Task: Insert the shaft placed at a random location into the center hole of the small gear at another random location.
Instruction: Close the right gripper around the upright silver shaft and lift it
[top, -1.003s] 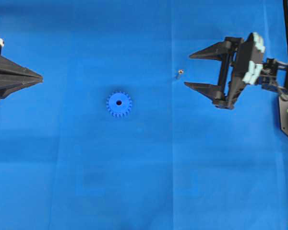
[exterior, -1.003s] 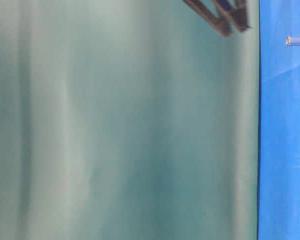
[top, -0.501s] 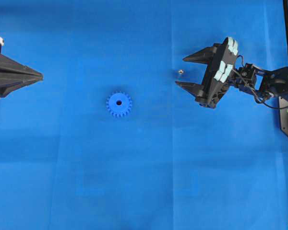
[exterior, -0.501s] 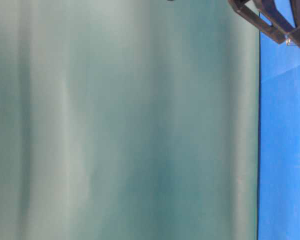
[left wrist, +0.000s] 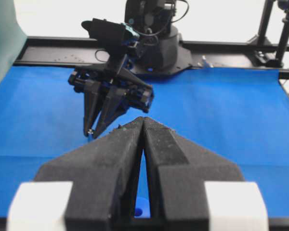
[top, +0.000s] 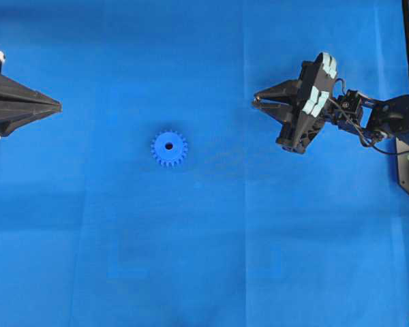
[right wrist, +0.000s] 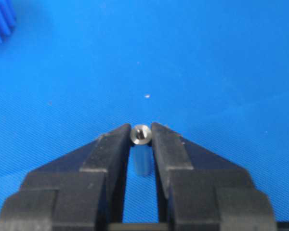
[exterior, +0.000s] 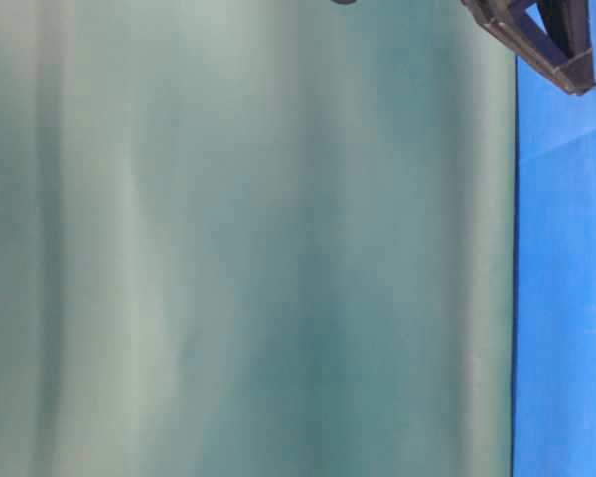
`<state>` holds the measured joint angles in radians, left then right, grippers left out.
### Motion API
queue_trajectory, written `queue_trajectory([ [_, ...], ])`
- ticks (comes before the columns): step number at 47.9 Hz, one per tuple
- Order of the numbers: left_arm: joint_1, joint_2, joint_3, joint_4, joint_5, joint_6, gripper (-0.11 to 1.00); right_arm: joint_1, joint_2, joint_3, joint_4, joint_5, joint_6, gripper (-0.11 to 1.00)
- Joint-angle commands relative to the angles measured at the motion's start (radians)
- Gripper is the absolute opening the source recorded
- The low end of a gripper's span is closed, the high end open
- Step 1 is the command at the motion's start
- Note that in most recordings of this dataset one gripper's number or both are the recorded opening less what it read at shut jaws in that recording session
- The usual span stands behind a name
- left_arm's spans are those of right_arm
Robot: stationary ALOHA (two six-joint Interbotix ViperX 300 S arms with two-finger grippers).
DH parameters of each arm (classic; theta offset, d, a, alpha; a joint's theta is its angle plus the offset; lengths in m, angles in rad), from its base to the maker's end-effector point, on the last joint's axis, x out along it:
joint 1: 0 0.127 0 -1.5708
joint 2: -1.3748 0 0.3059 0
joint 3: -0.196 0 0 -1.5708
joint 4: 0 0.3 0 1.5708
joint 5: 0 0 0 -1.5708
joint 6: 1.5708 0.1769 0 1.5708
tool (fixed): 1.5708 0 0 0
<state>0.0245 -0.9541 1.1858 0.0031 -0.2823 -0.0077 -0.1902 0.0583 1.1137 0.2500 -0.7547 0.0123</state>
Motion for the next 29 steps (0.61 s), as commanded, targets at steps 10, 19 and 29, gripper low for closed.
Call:
queue_trajectory([
  [10, 0.003, 0.006, -0.009, 0.002, -0.005, 0.0, 0.0, -0.002, -0.012, -0.012, -0.002, -0.005, 0.0, 0.03],
  [19, 0.002, 0.006, -0.009, 0.002, -0.006, -0.002, 0.0, 0.014, -0.091, -0.021, -0.003, 0.046, 0.002, 0.03],
  [29, 0.003, 0.003, -0.009, 0.002, -0.005, -0.002, 0.0, 0.015, -0.236, -0.048, -0.003, 0.209, -0.005, 0.03],
])
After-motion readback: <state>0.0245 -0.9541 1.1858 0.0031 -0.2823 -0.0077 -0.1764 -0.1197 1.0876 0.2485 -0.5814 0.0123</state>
